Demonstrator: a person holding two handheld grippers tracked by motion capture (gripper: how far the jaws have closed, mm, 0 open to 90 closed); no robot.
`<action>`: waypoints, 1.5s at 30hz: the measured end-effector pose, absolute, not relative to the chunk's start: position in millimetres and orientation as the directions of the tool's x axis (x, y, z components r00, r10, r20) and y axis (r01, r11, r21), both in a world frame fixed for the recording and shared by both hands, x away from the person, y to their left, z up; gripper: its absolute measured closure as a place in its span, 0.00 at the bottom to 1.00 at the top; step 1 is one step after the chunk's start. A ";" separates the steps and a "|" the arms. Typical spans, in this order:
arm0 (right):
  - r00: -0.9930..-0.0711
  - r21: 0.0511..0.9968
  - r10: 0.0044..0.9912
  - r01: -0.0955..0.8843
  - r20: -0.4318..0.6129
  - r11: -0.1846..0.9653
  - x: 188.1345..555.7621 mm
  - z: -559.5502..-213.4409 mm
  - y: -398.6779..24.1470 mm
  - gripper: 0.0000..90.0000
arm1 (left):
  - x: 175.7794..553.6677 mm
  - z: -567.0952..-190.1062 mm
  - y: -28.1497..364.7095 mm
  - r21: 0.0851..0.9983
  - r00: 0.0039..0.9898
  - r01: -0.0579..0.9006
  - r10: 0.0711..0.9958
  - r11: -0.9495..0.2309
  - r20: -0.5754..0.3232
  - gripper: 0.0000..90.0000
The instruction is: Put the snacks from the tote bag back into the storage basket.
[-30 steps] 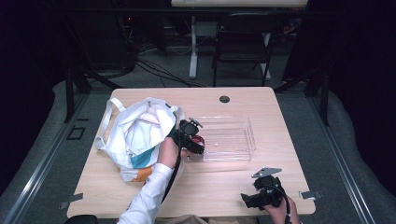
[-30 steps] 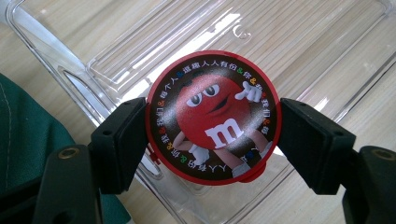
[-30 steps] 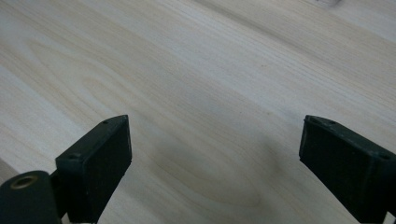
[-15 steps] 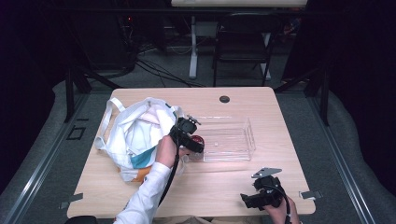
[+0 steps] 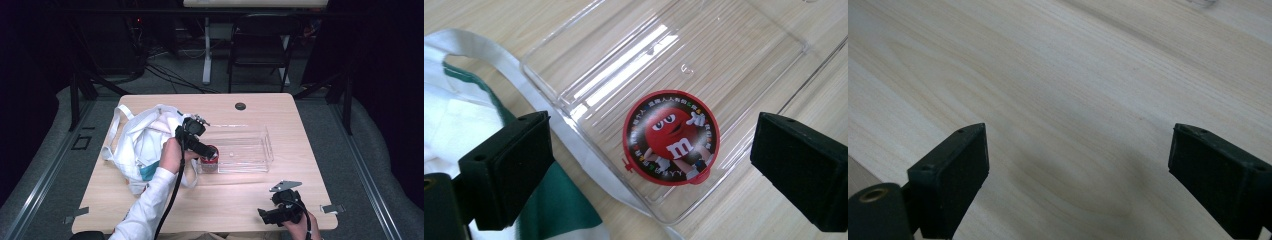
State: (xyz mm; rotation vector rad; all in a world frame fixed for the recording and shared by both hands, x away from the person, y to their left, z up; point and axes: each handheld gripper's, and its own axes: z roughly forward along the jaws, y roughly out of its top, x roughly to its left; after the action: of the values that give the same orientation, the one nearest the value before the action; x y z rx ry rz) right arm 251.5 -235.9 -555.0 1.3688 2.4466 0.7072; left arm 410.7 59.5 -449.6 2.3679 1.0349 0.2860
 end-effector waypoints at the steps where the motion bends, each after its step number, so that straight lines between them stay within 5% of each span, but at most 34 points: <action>1: -0.534 0.523 0.845 0.728 0.027 0.443 251.4 -554.6 -236.2 0.10 | 411.6 -446.7 62.8 0.551 0.689 0.615 0.724 -0.564 -0.029 0.03; 20: -0.530 0.522 0.848 0.728 0.017 0.444 250.7 -554.4 -236.0 0.10 | 395.4 -400.9 127.4 0.601 0.640 0.603 0.768 -0.526 0.030 0.00; 45: -0.527 0.520 0.850 0.730 0.017 0.442 250.2 -555.0 -234.6 0.10 | 344.3 -418.1 202.8 0.635 0.574 0.603 0.815 -0.484 0.076 0.00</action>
State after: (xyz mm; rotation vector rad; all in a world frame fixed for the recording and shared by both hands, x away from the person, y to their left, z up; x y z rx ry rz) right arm 250.2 -234.6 -555.0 1.3708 2.4489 0.7002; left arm 344.3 202.8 -418.1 2.2503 1.1283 0.5015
